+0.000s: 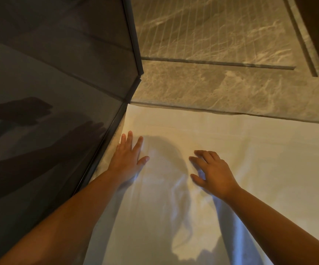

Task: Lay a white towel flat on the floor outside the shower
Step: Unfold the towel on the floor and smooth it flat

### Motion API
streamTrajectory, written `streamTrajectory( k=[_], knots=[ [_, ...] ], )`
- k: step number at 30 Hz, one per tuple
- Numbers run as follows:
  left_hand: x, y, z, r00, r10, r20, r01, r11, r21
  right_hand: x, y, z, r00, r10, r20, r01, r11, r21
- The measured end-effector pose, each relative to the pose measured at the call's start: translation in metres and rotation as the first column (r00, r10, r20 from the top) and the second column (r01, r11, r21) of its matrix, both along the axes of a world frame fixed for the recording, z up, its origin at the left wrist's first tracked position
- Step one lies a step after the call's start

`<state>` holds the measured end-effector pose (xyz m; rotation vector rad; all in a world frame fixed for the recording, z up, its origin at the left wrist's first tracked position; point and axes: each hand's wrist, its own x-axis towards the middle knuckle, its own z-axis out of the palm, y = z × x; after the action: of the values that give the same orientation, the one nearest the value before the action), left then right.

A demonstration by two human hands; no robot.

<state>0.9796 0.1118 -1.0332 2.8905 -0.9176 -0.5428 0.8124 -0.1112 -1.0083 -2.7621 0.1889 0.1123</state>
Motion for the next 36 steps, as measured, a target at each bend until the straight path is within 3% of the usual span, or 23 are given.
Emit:
streamTrajectory(
  k=[7,11,15,21,27,36],
  knots=[
    [0.009,-0.006,0.011,0.989,0.148,-0.026,-0.150,0.985,-0.081,-0.001,0.006,-0.005,0.996,-0.031,-0.084,0.032,0.999,0.015],
    [0.021,-0.017,0.021,0.992,0.089,0.086,-0.080,0.992,-0.103,-0.005,0.001,-0.003,0.991,-0.013,-0.136,0.014,1.000,0.005],
    [0.031,-0.032,0.021,0.990,0.139,0.010,-0.135,0.979,-0.151,-0.005,-0.012,0.003,0.985,-0.107,-0.136,0.108,0.994,0.003],
    [0.046,-0.046,0.015,0.991,0.127,-0.033,-0.130,0.986,-0.100,0.005,-0.019,0.003,0.973,-0.138,-0.185,0.143,0.990,0.017],
    [0.058,-0.052,0.012,0.981,0.193,-0.029,-0.194,0.946,-0.260,0.018,-0.015,0.000,0.966,-0.241,-0.097,0.237,0.970,-0.047],
    [0.071,-0.060,0.008,0.969,0.247,-0.017,-0.241,0.928,-0.285,0.022,-0.015,-0.005,0.966,-0.246,-0.073,0.240,0.967,-0.084]
  ],
)
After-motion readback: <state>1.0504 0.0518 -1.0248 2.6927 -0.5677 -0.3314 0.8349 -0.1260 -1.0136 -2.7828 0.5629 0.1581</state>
